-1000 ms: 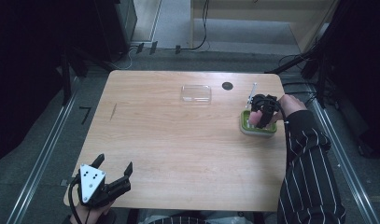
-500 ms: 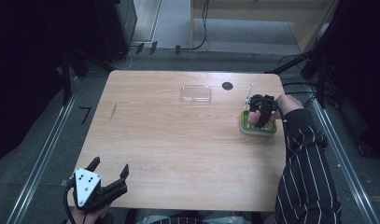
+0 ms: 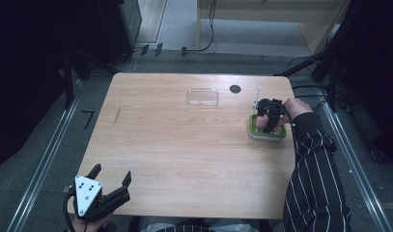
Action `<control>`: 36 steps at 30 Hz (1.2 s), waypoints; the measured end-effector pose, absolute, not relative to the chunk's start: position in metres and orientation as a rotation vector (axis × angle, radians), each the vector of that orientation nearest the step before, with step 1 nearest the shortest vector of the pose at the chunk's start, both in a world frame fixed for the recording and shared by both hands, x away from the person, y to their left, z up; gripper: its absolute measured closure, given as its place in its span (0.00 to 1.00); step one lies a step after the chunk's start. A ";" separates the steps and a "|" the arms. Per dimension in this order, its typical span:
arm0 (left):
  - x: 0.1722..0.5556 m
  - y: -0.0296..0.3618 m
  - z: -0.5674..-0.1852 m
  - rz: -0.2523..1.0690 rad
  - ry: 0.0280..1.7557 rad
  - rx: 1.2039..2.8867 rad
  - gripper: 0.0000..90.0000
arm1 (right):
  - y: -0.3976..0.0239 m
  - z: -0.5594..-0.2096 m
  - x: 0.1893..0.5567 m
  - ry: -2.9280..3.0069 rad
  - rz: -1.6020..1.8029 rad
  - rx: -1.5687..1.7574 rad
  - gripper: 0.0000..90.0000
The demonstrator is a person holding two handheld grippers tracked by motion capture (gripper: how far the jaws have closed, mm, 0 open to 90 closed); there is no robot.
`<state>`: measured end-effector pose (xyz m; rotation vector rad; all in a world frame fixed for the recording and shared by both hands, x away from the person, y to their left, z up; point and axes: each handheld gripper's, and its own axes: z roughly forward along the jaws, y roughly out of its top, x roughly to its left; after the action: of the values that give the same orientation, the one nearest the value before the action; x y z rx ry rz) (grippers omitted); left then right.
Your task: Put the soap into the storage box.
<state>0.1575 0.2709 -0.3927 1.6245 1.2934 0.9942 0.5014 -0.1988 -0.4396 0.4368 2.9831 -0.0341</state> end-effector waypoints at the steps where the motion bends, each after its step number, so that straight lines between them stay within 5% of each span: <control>1: 0.157 0.271 -0.393 0.994 1.293 1.624 0.15 | -0.199 -0.440 0.501 2.984 -0.040 0.434 0.43; 36: 0.157 0.272 -0.392 0.994 1.296 1.620 0.15 | -0.198 -0.448 0.501 2.981 -0.099 0.413 0.43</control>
<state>0.1567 0.2718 -0.3925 1.6195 1.2956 0.9944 0.5012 -0.1976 -0.4476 0.4129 2.9814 -0.0989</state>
